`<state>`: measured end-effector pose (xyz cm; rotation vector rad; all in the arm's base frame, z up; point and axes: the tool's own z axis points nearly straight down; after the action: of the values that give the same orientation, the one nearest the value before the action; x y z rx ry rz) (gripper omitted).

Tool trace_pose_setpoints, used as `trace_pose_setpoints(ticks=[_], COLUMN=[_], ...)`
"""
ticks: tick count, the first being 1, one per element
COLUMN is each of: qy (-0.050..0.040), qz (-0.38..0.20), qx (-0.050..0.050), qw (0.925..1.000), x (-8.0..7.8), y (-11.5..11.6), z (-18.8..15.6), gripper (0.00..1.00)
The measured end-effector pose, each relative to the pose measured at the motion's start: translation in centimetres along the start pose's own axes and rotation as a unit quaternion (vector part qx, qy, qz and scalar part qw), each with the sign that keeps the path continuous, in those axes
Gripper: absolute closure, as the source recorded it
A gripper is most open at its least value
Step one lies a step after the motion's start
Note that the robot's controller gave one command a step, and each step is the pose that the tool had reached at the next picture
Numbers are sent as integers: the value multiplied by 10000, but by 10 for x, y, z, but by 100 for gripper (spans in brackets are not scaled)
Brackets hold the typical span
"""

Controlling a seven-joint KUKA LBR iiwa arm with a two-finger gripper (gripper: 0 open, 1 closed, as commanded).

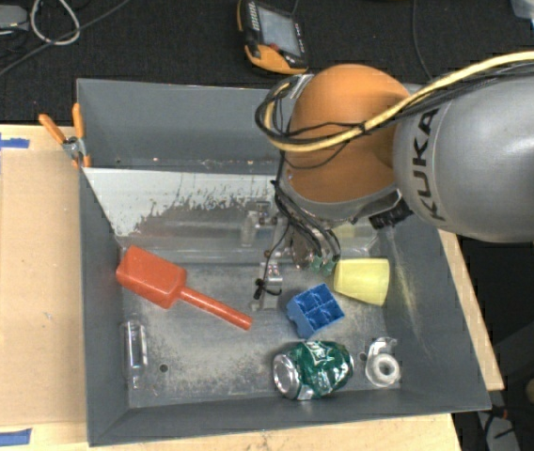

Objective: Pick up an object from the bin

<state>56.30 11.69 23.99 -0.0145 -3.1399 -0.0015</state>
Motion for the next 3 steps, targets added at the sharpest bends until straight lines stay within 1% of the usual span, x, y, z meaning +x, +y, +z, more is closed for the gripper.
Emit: trace_pose_setpoints(ticks=[1,2,3], qy=[0,53,-41], qz=[1,-251,-457], qx=[0,5,-7], qw=[10000,9997,9989], x=[0,44,50], y=[0,16,32], z=[0,64,65], gripper=[0,0,0])
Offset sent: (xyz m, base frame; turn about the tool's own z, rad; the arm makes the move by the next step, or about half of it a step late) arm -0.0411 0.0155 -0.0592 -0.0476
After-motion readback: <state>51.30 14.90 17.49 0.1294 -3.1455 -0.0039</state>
